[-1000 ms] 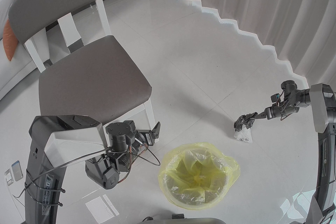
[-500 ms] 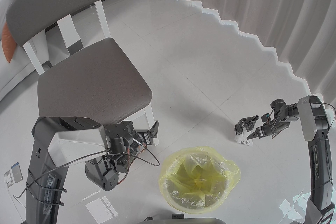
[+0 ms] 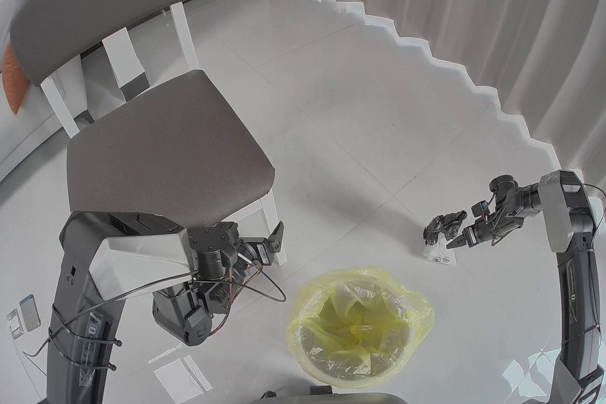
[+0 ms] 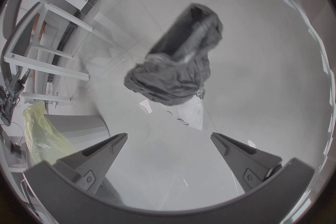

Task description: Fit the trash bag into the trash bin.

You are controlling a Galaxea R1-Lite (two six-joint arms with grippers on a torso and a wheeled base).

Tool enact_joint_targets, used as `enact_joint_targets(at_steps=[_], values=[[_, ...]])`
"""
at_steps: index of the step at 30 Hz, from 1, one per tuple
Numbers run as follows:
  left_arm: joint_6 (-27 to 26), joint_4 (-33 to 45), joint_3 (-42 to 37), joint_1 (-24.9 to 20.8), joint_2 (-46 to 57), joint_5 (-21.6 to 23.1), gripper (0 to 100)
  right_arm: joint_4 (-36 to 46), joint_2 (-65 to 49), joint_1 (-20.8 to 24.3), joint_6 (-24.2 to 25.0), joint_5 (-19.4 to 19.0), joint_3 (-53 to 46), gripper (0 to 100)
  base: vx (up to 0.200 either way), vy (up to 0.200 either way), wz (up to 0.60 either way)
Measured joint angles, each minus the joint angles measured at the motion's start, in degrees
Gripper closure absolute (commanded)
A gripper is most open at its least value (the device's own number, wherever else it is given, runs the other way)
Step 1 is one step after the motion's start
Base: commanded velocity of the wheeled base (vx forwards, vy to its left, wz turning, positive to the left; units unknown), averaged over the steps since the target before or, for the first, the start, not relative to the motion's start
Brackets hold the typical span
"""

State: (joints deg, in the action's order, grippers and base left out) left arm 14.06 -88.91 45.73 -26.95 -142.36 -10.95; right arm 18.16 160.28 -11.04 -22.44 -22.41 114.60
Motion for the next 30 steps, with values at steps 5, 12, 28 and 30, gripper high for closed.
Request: enact_joint_targets(at_steps=[5,12,28,30], values=[[0.00,-0.10,-0.11,-0.05,0.05,0.00,0,-5.58,-0.13,0.11,-0.02,-0.11,0.00,0,0.000,0.000,0.00],[-0.07,-0.10,-1.02,-0.38,0.24,-0.02,0,-15.52,0.35,0.52,0.59,-0.74,0.00,0,0.000,0.000,0.00],[-0.18,-0.02,-3.61,-0.99,0.79,1.67,0,-15.82,2.32,1.73,0.74,-0.88,0.00,0,0.000,0.000,0.00],[-0.13,-0.10,-3.78,-1.13,0.90,1.97,0,-16.16,2.90,1.66,0.68,-0.91,0.00,0,0.000,0.000,0.00]])
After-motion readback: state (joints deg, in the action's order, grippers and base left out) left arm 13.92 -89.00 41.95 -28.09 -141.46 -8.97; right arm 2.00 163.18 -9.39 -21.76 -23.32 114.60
